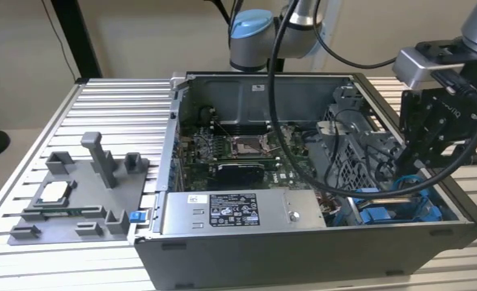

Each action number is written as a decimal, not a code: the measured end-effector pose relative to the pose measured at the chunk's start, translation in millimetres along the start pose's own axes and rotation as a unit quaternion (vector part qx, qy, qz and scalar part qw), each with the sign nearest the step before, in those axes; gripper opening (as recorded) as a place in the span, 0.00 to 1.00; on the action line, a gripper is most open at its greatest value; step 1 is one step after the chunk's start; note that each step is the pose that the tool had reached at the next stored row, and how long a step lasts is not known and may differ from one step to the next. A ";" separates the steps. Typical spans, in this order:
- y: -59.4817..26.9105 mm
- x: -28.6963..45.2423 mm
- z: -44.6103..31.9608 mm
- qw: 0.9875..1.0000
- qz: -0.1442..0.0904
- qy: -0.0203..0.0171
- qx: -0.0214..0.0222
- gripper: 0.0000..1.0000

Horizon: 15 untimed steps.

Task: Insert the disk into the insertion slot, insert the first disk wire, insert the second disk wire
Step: 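Insert the first disk wire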

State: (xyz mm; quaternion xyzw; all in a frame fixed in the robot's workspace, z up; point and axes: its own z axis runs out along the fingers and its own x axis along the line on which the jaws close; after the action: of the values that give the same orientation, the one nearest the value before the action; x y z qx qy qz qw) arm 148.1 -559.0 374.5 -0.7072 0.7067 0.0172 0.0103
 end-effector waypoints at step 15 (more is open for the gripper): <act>-11.1 1.6 1.4 1.000 0.001 0.000 -0.014 0.00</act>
State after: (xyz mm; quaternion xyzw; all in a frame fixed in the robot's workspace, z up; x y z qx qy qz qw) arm 159.2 -560.5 373.0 -0.7069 0.7068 0.0268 0.0003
